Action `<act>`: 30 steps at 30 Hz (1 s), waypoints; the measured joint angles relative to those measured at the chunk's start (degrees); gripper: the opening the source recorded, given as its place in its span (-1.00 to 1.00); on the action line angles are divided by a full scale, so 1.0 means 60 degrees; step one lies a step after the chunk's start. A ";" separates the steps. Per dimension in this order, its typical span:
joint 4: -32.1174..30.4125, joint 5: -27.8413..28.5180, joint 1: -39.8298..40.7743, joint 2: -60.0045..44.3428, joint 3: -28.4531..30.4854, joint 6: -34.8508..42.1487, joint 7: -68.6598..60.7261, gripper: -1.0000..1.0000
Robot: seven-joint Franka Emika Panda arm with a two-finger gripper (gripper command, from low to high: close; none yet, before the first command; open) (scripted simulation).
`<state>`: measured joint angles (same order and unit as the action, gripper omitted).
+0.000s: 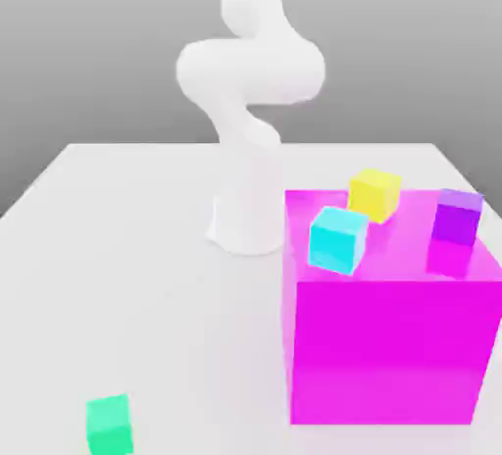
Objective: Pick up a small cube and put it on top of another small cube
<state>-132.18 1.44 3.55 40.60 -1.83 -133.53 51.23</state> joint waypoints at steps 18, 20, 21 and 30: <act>-0.0463 0.1734 0.2851 -0.6304 -0.0689 -0.2058 0.6515 0.00; -0.0522 0.1696 0.3073 -0.6971 -0.0606 -0.2310 0.7070 0.00; -0.0554 0.1640 0.3124 -0.7299 -0.0577 -0.2440 0.7321 0.00; -0.0679 0.0430 0.3469 -1.0174 -0.0412 -0.3896 0.8604 0.00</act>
<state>-136.26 4.01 24.36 -20.44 -4.30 -156.91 102.86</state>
